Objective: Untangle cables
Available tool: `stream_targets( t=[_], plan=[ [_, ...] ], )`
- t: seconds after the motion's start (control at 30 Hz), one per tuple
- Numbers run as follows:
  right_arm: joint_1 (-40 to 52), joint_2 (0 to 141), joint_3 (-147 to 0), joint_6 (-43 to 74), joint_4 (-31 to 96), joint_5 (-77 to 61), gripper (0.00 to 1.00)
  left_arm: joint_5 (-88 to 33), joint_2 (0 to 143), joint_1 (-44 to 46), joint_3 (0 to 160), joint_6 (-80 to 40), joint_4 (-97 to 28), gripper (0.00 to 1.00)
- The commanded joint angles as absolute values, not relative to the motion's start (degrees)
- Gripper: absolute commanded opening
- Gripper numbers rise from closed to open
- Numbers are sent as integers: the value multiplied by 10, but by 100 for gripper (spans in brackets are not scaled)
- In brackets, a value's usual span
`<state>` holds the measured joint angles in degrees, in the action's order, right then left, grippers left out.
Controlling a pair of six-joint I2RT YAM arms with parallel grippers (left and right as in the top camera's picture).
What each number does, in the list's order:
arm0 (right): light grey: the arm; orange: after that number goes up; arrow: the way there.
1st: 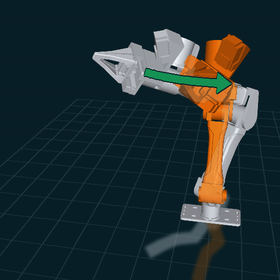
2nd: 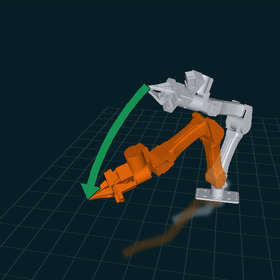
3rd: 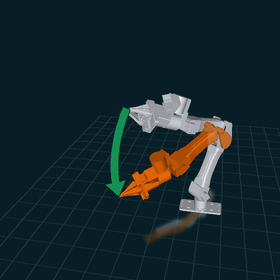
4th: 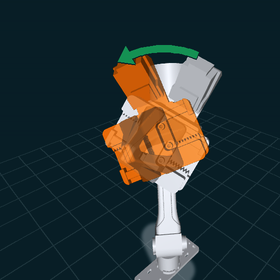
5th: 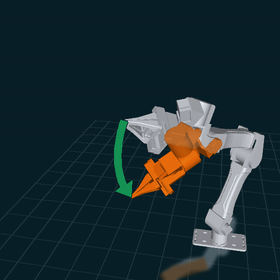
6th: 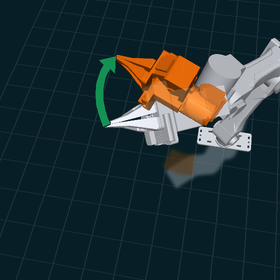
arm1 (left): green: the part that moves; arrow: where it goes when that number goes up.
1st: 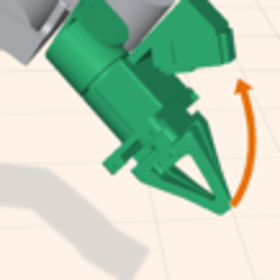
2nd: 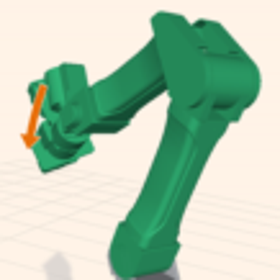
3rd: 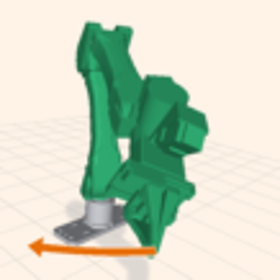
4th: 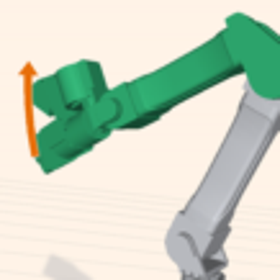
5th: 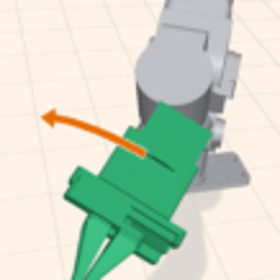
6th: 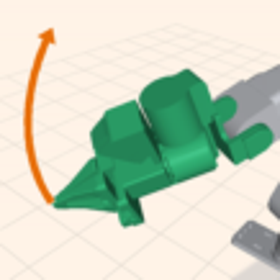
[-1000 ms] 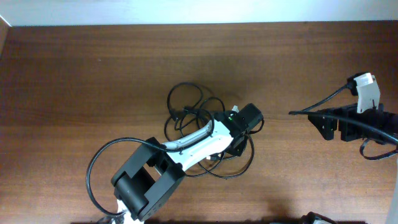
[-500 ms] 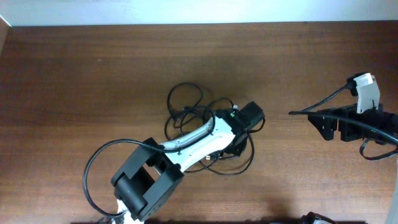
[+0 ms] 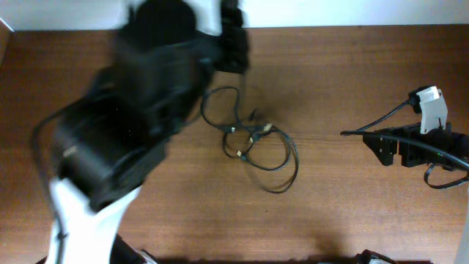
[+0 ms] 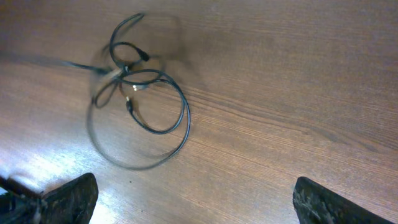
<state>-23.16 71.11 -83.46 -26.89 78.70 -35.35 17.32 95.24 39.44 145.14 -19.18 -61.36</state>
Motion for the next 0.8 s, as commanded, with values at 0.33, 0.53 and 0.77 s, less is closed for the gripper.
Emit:
stream_targets(
  t=[0.33, 0.53, 0.77],
  plan=[
    [-233, 712, -842, -265, 789, -356, 99, 204, 970, 317, 1533, -161, -609, 0],
    [-233, 712, -842, -265, 789, -356, 99, 340, 974, 313, 1526, -106, -737, 0],
    [-233, 712, -842, -265, 789, -356, 99, 459, 1010, 293, 1525, -152, -961, 0]
  ],
)
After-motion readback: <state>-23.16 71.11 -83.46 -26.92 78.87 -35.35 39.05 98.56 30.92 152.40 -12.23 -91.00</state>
